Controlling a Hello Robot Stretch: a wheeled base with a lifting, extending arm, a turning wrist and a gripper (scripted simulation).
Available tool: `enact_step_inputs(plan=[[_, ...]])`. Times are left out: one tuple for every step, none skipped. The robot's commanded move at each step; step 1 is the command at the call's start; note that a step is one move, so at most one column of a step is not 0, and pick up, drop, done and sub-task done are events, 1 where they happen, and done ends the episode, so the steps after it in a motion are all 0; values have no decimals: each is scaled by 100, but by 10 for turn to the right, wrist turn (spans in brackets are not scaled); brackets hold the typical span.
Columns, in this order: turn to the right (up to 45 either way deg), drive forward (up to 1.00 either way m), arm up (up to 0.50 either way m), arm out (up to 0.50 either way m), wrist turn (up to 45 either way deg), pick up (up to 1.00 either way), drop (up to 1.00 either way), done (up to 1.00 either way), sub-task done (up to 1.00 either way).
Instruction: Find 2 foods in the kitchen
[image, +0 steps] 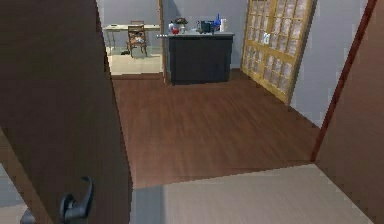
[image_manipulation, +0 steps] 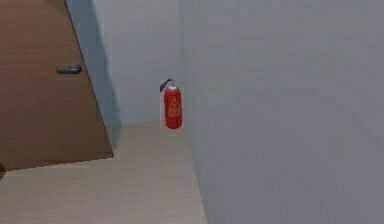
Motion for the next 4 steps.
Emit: enact_step_inputs(plan=[[450,0,0,0,0,0,0,0,0],[30,0,0,0,0,0,0,0,0],[0,40,0,0,0,0,0,0,0],[-450,0,0,0,0,0,0,0,0]])
